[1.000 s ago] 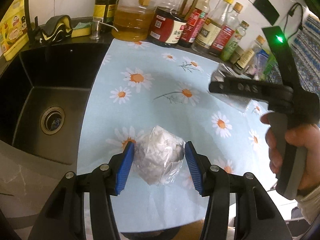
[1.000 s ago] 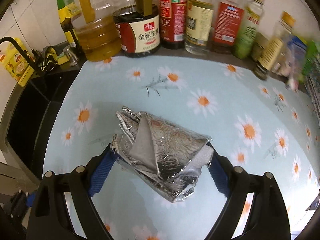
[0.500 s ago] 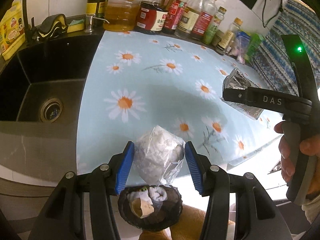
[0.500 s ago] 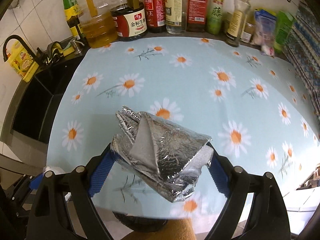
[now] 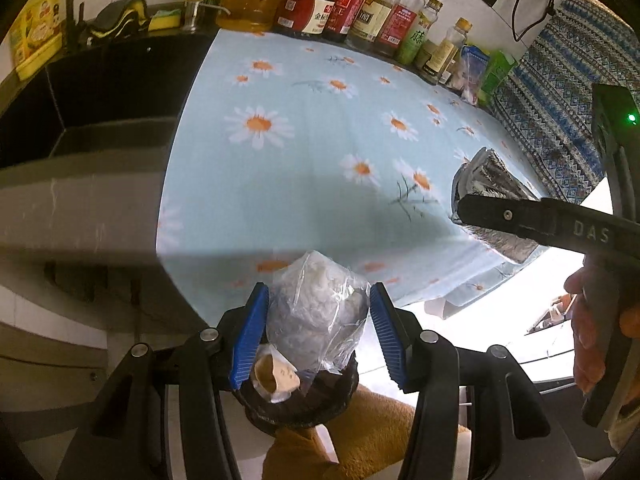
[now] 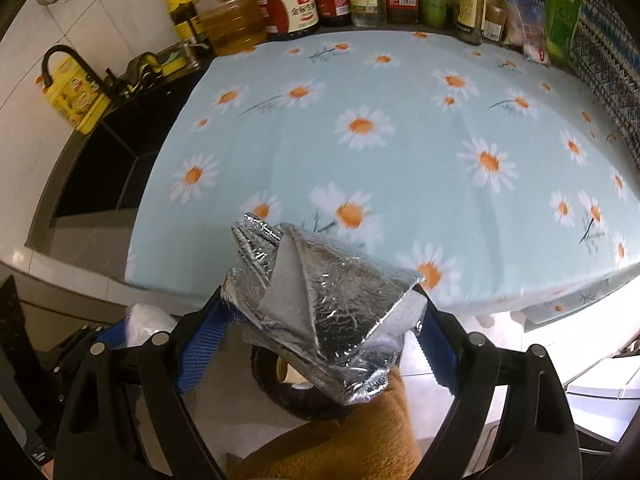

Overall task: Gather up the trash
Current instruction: 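Lift the tissue and foil wrapper and carry both over the black bin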

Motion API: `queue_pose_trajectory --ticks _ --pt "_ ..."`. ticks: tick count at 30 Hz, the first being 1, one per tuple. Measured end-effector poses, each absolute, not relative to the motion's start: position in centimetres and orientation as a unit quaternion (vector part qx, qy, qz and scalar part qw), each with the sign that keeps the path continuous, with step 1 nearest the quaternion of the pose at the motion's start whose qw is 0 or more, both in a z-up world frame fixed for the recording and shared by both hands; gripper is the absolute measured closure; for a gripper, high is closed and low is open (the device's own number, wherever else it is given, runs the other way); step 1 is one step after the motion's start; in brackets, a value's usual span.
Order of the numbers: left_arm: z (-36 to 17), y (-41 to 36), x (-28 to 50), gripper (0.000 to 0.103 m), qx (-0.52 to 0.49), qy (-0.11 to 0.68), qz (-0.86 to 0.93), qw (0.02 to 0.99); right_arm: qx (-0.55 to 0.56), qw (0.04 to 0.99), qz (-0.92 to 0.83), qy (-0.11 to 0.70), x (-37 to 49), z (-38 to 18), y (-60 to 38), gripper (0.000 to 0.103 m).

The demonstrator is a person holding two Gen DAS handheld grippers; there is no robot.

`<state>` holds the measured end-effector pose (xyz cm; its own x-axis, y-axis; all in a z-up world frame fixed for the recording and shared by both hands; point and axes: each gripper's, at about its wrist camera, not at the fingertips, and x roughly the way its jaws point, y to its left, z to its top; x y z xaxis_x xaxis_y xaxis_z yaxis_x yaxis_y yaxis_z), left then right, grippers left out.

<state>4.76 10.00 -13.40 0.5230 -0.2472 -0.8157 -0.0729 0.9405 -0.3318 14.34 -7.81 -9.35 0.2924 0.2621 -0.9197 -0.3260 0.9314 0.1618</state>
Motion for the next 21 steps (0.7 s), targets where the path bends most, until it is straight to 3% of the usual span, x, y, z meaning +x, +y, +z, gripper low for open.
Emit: queue_pose_trajectory --ticks 21 --pt "-23.3 7.4 0.6 0.053 -0.179 0.585 -0.055 0.789 -0.015 0.722 0.196 0.663 9.6 -17.4 -8.2 0.016"
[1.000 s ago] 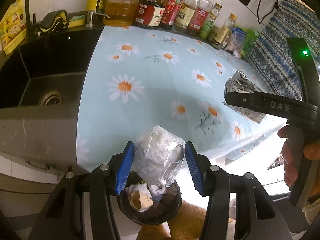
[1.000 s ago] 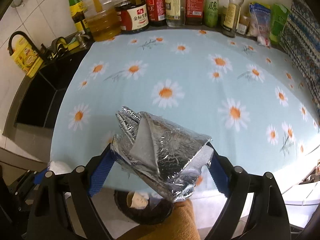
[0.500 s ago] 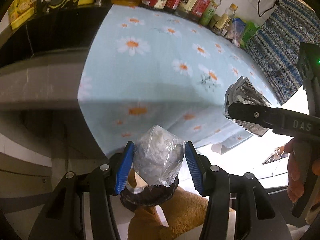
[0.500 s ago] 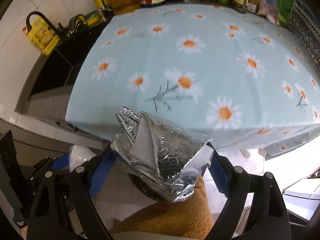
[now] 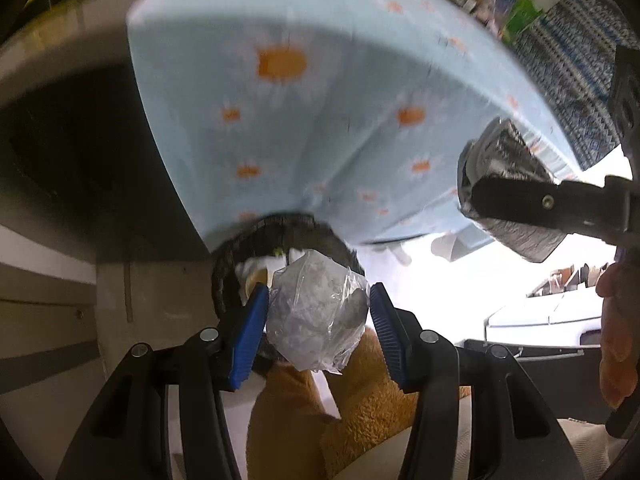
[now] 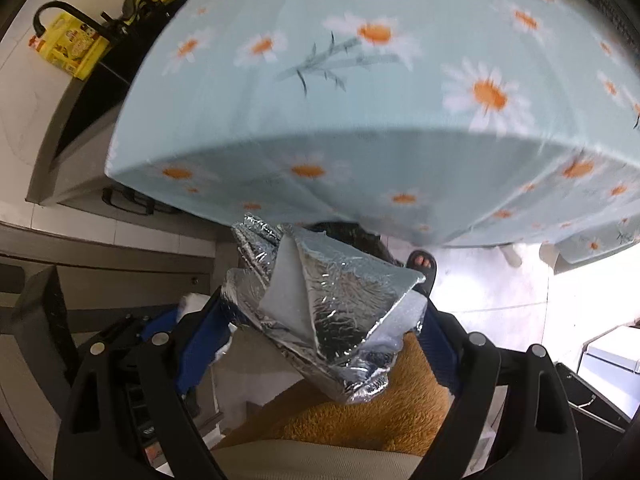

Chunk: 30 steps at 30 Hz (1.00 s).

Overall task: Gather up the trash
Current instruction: 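Lift the tissue and foil wrapper and carry both over the black bin, then open the left tool and the right tool to drop tissue and foil into the bin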

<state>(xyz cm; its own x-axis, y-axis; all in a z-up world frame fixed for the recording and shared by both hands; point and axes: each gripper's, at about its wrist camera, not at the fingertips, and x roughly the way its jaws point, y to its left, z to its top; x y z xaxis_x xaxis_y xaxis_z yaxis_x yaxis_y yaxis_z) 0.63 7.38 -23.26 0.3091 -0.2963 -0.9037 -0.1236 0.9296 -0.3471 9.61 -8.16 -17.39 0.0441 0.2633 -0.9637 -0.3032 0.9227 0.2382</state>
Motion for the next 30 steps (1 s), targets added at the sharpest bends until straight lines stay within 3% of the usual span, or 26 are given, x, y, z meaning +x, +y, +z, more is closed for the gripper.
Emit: queue_pose_trajectory --ticks 12,27,28,30 --pt "-28.2 5.1 -0.7 0.053 -0.191 0.636 -0.071 0.744 0.006 0.688 0.187 0.701 10.0 -21.0 -8.1 0.016" --pt "-28.3 4.0 0.9 0.052 -0.202 0.638 -0.084 0.738 0.014 0.689 0.194 0.698 10.9 -20.6 -8.4 0.013" --pt "-28.3 4.0 1.0 0.051 -0.204 0.638 -0.084 0.738 0.015 0.688 0.193 0.699 10.9 -20.7 -8.5 0.013" --pt "-28.4 4.0 1.2 0.035 -0.21 0.64 -0.081 0.735 0.024 0.686 0.193 0.701 11.1 -20.7 -8.7 0.007"
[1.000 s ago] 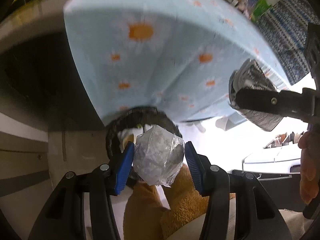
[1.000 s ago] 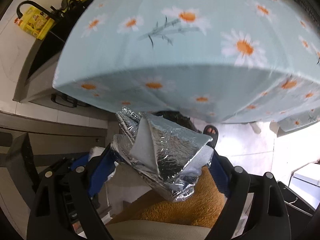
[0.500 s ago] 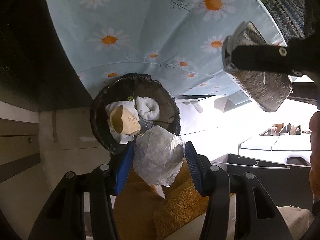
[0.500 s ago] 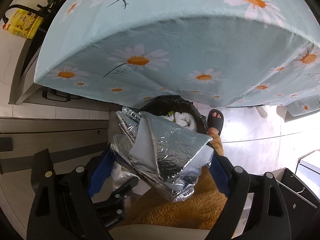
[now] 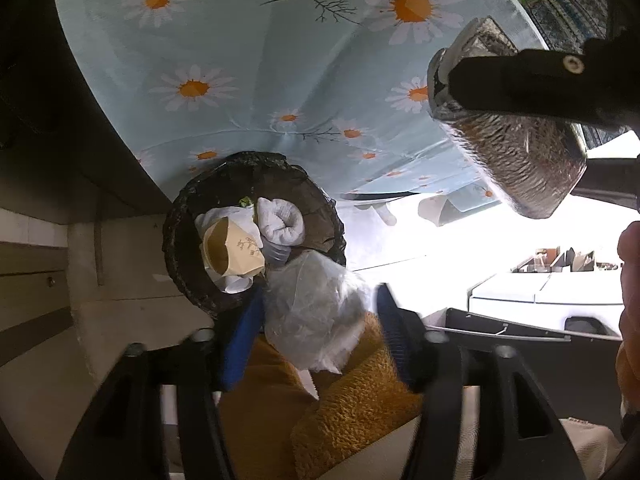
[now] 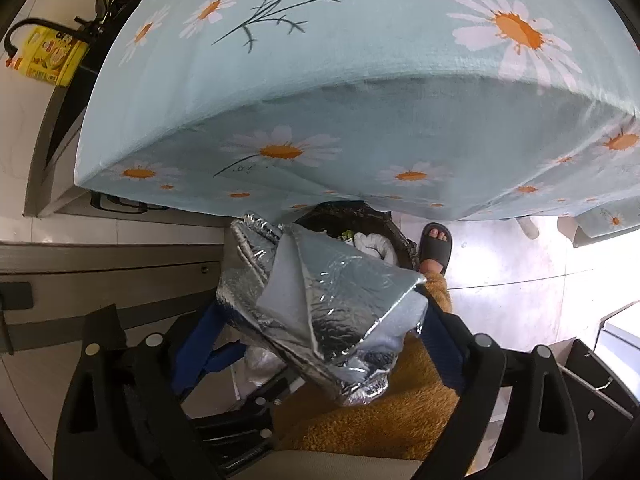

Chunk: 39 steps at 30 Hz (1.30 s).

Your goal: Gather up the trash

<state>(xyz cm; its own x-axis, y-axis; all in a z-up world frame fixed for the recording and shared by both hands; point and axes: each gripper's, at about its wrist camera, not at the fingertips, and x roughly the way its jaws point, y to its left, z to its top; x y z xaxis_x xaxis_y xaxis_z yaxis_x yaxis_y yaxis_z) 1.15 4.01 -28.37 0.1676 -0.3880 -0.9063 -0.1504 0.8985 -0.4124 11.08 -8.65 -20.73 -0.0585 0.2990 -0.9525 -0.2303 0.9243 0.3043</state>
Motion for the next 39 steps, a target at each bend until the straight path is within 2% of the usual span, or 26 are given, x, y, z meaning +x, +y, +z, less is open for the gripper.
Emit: queue_pose_trajectory --ticks 1,17,31,39 --pt "-28.5 4.0 1.2 0.031 -0.211 0.642 -0.079 0.733 0.031 0.685 0.192 0.703 11.2 -20.8 -8.8 0.006" --pt "-27.6 5.1 1.4 0.031 -0.219 0.635 -0.076 0.737 0.041 0.69 0.186 0.698 11.6 -19.6 -9.0 0.006" --pt "-22.8 7.6 1.7 0.031 -0.198 0.603 -0.083 0.768 0.051 0.728 0.156 0.666 11.0 -14.7 -11.6 0.006" --pt "-17.6 9.5 2.7 0.031 -0.197 0.563 -0.059 0.801 0.058 0.75 0.163 0.639 11.4 -11.1 -13.5 0.006"
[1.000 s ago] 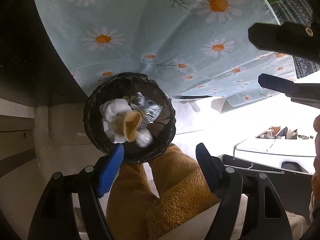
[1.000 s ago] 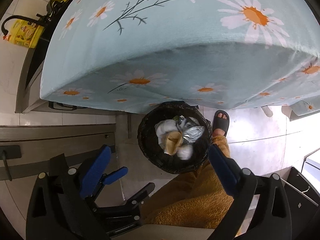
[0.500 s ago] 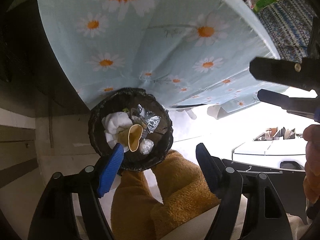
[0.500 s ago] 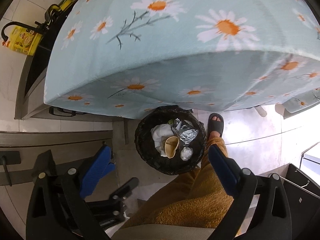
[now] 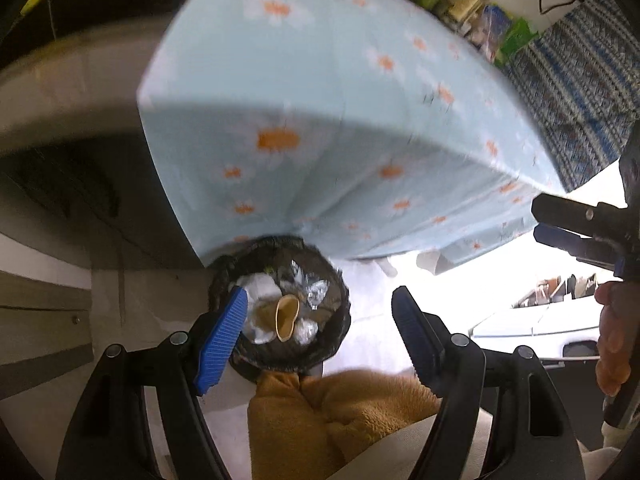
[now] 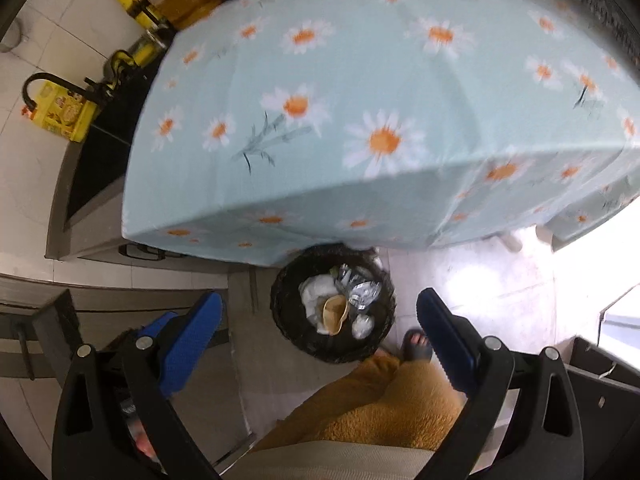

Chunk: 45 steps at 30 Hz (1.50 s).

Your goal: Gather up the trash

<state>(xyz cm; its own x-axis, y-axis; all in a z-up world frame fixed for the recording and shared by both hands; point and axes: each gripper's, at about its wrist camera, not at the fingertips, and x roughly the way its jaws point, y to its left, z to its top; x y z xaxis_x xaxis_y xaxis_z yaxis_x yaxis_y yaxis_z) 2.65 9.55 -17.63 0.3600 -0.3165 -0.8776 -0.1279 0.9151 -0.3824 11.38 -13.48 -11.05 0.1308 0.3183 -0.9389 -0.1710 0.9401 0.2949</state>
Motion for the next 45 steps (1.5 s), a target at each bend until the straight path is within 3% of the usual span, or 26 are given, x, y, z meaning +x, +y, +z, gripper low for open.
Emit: queue_pose_trajectory --ticks 13,24,34,38,45 --pt "-4.8 7.2 3.0 0.031 -0.153 0.471 -0.023 0.868 0.04 0.816 0.203 0.541 11.7 -2.0 -18.3 0.006" --pt "2.8 1.7 0.5 0.031 -0.111 0.419 -0.012 0.901 0.012 0.841 0.238 0.486 10.1 3.6 -24.1 0.006" --pt "5.9 0.2 -1.3 0.022 -0.092 0.397 -0.014 0.913 0.01 0.861 0.218 0.459 7.7 6.0 -28.5 0.005" --pt "6.0 -0.2 -1.5 0.007 -0.082 0.397 -0.024 0.914 0.004 0.874 0.21 0.438 6.7 7.0 -28.8 0.005" --pt "5.4 -0.3 -1.1 0.007 -0.074 0.411 -0.032 0.908 0.019 0.88 0.2 0.431 6.0 7.3 -28.4 0.005"
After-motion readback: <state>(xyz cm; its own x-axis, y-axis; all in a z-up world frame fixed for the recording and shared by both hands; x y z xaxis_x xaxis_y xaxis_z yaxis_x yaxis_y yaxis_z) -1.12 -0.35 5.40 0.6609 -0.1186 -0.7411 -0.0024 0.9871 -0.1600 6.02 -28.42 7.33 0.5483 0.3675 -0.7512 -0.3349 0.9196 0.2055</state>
